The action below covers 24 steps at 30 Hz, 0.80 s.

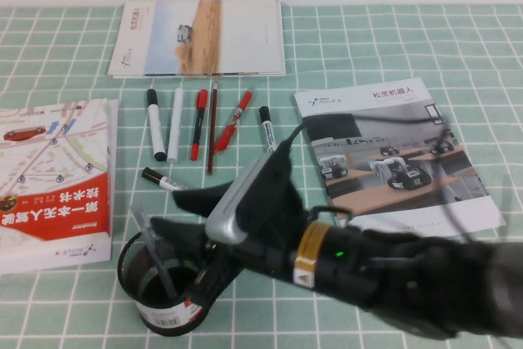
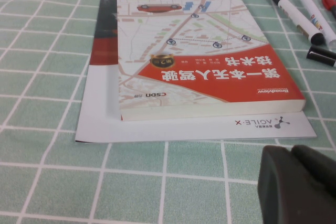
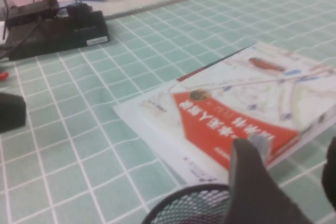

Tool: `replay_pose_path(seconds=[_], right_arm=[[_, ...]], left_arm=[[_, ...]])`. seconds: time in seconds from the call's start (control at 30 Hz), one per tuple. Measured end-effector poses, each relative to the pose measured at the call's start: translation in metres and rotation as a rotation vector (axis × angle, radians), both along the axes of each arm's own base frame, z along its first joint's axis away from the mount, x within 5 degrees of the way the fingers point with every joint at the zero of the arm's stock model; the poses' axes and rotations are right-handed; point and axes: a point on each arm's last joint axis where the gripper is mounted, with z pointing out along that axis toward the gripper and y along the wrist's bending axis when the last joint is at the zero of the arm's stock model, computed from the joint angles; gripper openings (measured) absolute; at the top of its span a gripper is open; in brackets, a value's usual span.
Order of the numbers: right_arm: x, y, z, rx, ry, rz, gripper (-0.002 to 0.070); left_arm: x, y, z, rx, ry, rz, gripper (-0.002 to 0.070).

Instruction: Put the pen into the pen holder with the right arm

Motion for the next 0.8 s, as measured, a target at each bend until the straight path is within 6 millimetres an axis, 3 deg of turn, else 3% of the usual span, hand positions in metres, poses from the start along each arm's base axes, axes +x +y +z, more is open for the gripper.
replay_pose_path(seconds=[0.1, 0.23, 0.4, 0.8], right_arm=[[-0.006, -0.012, 0.022, -0.053, -0.022, -0.021, 0.023], [-0.018, -0.039, 0.058, -0.185, -0.061, -0.077, 0.0053], [-0.033, -0.078, 0.088, -0.286, -0.07, -0.183, -0.001], [-0.079, -0.155, 0.076, -0.373, 0.067, -0.309, -0.0019]], left_arm=[[0.0, 0.0, 0.0, 0.0, 0.0, 0.0, -0.0004], [0.0, 0.0, 0.0, 0.0, 0.0, 0.0, -0.0004], [0.0, 0.0, 0.0, 0.0, 0.0, 0.0, -0.0004], [0.0, 0.0, 0.0, 0.0, 0.0, 0.0, -0.0004]])
